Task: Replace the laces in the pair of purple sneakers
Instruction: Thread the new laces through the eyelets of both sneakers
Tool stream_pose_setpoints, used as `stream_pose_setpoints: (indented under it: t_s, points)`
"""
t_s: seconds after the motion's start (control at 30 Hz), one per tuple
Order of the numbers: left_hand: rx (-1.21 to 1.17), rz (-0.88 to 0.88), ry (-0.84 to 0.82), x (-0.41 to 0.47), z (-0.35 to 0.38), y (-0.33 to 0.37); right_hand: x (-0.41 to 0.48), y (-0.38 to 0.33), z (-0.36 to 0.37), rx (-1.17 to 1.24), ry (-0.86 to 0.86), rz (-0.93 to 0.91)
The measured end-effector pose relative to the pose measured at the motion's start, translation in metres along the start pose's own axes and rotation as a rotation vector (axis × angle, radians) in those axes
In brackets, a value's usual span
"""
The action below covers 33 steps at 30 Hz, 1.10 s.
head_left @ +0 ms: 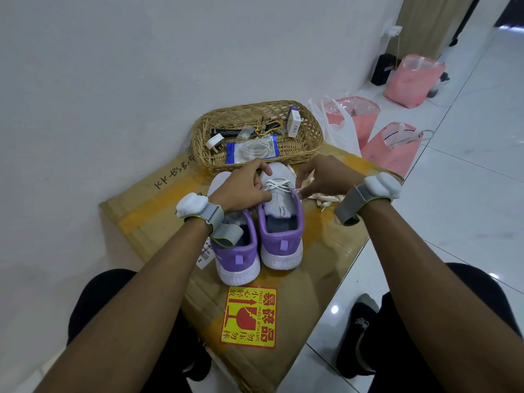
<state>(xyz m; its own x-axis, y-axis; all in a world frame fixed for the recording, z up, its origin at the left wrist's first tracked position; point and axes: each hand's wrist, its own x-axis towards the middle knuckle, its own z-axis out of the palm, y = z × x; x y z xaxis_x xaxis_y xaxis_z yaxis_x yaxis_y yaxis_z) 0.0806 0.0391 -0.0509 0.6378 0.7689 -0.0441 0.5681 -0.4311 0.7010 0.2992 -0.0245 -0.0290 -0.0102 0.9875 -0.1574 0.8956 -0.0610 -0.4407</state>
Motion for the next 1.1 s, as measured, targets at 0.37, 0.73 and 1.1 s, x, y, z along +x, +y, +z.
stream_pose_setpoints:
  t_s: [0.37,0.73,1.1]
  points:
    - [0.011,0.015,-0.078,0.002,-0.005,-0.001,0.011,0.004,0.004,0.16,0.065,0.023]
    - [-0.087,-0.004,-0.06,0.007,-0.011,-0.004,0.015,0.002,0.001,-0.094,0.4,0.052]
    - [-0.276,0.045,0.141,0.023,0.008,0.024,0.018,-0.028,-0.014,0.301,0.778,-0.099]
